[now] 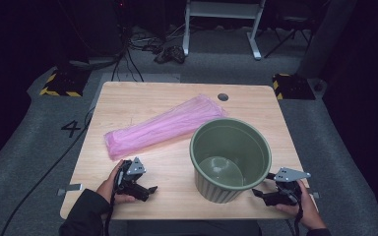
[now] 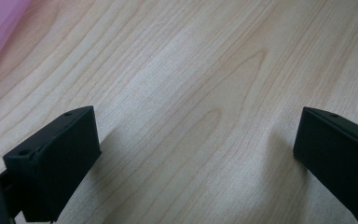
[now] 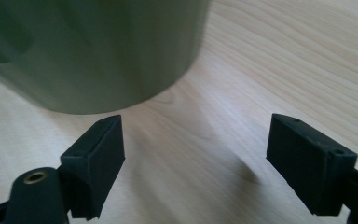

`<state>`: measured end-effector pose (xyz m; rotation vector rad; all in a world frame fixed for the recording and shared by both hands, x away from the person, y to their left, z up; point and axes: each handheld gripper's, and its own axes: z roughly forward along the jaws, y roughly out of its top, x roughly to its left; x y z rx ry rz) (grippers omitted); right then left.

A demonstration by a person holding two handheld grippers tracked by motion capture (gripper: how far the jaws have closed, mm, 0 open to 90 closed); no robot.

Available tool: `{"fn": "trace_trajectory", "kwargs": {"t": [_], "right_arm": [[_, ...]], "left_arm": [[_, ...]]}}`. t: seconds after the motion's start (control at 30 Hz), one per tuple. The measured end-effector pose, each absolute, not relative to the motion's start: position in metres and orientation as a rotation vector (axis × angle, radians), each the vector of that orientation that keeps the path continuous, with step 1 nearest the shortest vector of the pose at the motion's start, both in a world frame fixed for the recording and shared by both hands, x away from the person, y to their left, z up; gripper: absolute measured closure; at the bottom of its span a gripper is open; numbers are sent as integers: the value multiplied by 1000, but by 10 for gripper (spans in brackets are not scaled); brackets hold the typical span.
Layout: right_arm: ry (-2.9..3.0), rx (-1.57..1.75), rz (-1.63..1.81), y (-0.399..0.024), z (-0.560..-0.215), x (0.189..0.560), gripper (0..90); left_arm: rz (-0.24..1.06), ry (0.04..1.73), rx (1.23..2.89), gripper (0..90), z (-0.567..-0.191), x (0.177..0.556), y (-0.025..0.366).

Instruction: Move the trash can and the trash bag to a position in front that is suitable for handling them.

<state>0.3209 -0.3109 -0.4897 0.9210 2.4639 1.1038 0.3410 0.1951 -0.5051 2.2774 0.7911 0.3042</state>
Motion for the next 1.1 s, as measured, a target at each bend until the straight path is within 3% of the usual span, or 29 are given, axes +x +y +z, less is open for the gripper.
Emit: {"fn": "trace_trajectory", "kwargs": {"t": [1.1], "right_arm": [[2452,829,1254,-261,-471,298,159]], "left_arm": [[309,806,2272,2,-505,341,194]]}}
